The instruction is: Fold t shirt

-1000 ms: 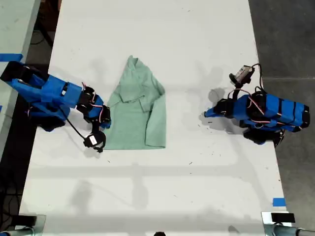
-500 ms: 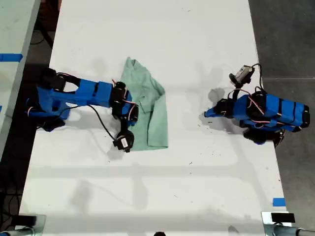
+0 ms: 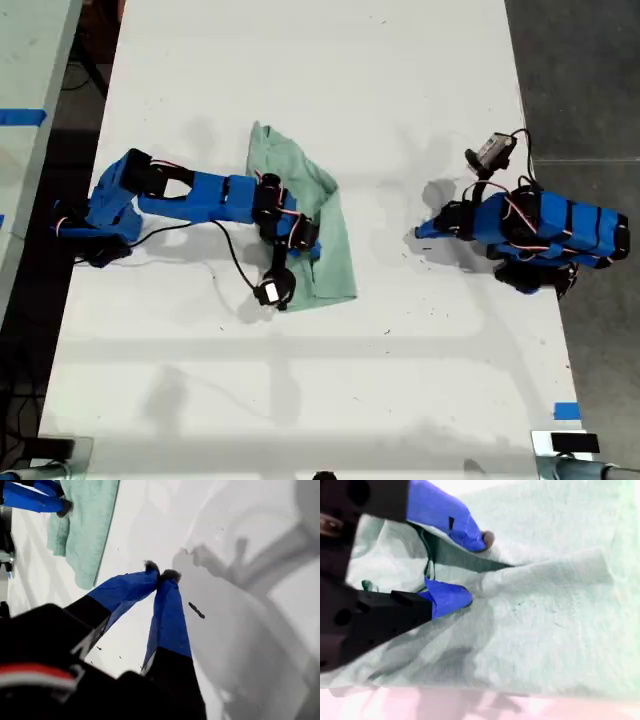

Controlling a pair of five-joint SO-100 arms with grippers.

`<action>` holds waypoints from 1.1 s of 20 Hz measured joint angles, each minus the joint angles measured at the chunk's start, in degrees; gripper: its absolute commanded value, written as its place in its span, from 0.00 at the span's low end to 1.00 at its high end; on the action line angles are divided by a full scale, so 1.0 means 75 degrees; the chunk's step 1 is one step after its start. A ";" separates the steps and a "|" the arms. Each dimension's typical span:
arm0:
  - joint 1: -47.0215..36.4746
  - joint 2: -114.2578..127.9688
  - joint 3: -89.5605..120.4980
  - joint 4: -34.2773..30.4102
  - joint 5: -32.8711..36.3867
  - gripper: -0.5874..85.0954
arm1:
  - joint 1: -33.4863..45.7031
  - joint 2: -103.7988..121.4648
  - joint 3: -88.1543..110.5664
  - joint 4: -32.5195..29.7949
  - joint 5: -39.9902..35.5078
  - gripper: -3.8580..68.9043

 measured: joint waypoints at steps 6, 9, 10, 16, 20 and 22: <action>-0.0070 0.2273 0.0434 0.0738 0.0047 0.01 | 0.0000 0.0000 0.0000 0.0000 -0.0023 0.08; -0.0070 0.5262 0.2191 0.0715 0.0094 0.01 | 0.0000 0.0000 0.0000 0.0000 -0.0023 0.08; -0.0082 0.6363 0.3258 0.0375 0.0094 0.01 | 0.0000 0.0000 0.0000 0.0000 -0.0023 0.08; 0.0035 1.3125 1.1684 -0.2285 -0.0129 0.01 | 0.0000 0.0000 0.0000 0.0000 -0.0023 0.08; -0.0188 1.8316 1.5984 -0.2250 -0.0328 0.01 | 0.0000 0.0000 0.0000 0.0000 -0.0023 0.08; -0.0504 1.9324 1.6605 -0.2238 -0.0094 0.01 | 0.0059 0.0000 0.0000 0.0000 0.0070 0.08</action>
